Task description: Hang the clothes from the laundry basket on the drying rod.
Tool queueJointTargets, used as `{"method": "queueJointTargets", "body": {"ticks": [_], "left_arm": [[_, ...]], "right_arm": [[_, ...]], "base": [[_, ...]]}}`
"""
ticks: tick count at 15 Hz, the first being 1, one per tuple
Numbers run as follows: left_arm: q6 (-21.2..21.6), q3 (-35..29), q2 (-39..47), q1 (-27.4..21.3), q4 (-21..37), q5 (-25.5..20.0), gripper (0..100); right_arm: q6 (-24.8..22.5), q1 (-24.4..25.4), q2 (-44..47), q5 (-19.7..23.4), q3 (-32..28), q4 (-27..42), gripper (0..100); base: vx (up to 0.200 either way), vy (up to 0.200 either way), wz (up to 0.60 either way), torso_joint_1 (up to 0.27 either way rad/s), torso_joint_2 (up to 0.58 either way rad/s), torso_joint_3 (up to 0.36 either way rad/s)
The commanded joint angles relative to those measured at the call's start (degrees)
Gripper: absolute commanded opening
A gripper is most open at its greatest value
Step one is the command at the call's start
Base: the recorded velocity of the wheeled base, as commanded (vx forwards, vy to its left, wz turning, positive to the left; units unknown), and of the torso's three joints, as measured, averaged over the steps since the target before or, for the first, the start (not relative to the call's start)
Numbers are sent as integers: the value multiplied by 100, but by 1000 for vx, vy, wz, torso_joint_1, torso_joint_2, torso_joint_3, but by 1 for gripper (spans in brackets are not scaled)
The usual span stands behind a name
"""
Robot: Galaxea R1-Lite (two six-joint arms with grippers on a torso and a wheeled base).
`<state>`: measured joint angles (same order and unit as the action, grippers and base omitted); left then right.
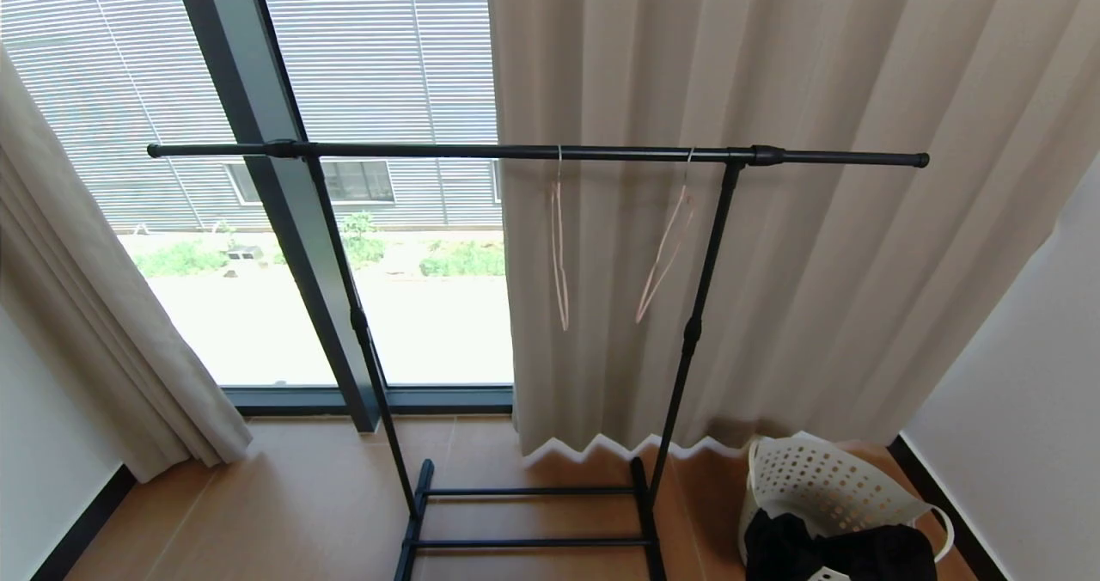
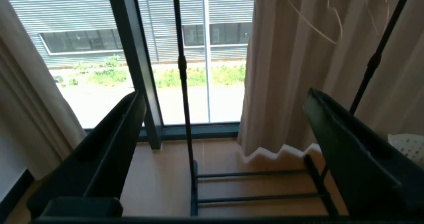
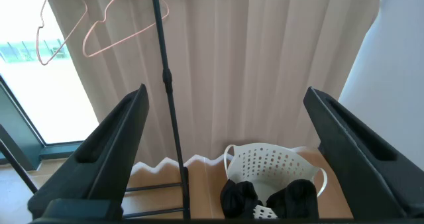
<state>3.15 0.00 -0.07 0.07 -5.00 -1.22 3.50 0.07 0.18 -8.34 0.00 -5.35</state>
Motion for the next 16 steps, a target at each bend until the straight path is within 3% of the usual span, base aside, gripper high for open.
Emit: {"method": "queueJointTargets", "body": {"ticks": [1, 16], "left_arm": [[2, 0, 7, 1, -10, -1, 100], [2, 0, 7, 1, -1, -1, 100]], "right_arm": [[2, 1, 8, -1, 0, -1, 100], [10, 1, 8, -10, 0, -1, 100]], "base": [[0, 0, 0, 0, 0, 0], [0, 0, 0, 0, 0, 0]]}}
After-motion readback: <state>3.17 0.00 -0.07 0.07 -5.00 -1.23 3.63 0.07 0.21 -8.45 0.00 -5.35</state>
